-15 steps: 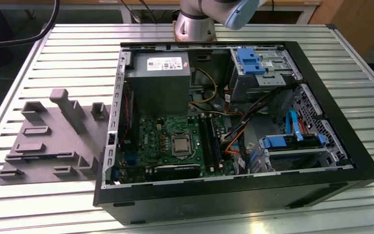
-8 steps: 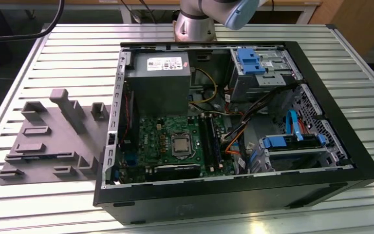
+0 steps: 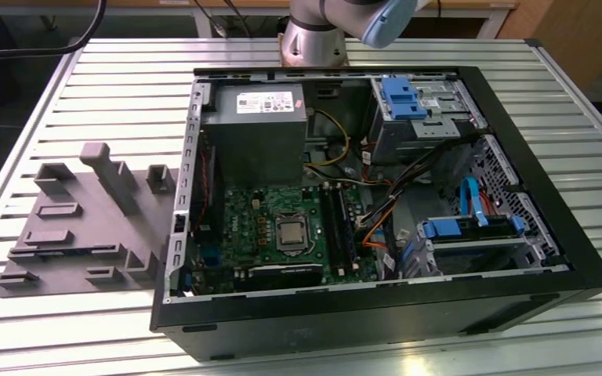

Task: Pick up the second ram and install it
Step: 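Pick up the second ram and move it above second insertion slot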

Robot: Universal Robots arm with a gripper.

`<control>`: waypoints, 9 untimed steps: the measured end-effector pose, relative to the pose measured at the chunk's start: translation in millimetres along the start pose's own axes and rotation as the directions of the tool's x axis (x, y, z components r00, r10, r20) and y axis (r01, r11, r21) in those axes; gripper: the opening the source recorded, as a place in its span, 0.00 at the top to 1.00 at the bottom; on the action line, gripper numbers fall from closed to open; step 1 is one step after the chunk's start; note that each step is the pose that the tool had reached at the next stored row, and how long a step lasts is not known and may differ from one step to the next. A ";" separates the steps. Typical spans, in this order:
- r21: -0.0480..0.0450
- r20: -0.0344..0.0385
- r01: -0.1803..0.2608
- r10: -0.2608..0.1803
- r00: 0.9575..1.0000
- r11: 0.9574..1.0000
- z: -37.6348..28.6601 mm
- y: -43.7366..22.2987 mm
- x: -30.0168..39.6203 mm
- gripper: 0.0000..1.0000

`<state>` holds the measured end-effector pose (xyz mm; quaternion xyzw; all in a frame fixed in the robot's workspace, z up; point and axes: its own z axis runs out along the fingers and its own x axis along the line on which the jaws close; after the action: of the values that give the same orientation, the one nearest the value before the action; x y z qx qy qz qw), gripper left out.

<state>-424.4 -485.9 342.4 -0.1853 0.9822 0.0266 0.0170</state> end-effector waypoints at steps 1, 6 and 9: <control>-0.001 -0.001 0.018 -0.018 1.000 1.000 0.2 0.0 0.0 0.89; -0.005 -0.005 0.109 -0.109 0.994 0.994 1.2 -0.1 0.1 0.89; -0.008 -0.007 0.162 -0.162 0.987 0.987 1.8 -0.1 0.1 0.89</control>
<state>-424.4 -485.9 340.6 -0.2646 0.9638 0.0279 0.0148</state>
